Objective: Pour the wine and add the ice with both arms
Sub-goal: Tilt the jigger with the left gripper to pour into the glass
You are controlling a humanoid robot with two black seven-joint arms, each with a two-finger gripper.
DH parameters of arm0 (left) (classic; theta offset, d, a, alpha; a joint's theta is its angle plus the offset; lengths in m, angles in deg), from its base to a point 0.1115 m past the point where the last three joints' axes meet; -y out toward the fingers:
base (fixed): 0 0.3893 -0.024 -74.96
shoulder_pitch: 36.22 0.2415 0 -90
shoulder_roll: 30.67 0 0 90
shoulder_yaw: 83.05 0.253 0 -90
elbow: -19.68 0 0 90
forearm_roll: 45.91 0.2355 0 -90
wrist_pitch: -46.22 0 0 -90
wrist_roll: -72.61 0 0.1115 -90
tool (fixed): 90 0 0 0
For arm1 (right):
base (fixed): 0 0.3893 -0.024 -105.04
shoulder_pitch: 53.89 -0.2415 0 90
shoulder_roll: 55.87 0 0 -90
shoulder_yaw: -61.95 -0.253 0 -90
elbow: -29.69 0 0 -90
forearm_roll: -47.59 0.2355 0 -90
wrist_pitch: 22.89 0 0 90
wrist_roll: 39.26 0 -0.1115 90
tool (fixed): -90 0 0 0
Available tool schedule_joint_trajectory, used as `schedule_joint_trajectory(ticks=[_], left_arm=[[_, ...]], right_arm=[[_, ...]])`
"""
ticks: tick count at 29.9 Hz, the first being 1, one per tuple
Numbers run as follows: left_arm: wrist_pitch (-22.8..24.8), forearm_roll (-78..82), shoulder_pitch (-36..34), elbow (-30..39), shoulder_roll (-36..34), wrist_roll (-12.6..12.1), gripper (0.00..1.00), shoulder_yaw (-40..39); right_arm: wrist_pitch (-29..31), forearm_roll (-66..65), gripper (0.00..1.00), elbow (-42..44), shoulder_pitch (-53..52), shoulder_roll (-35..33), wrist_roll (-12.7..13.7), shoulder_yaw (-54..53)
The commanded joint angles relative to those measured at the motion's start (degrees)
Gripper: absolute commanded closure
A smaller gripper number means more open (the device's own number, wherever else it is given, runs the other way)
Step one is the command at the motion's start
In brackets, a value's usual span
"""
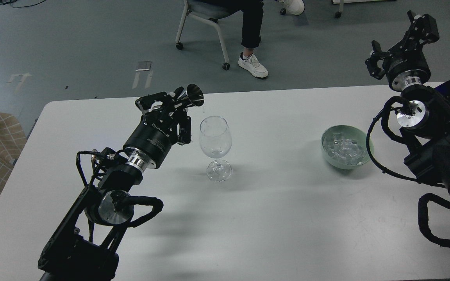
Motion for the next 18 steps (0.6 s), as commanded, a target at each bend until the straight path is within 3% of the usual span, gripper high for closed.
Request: schedule_joint_trajectory(ticks=[1,18], left_arm=[[0.06,0.69,0.03,-0.16,0.02,0.01,0.83,0.10],[2.17,6.67,0.47,-1.04,-0.33,0.97,0.83,0.36]], right_arm=[[0.00,0.04,0.00,0.00,0.00,-0.05,-0.02,-0.10],[0.00,-0.05,0.00,0.00,0.00,-0.05,-0.02,-0.10]])
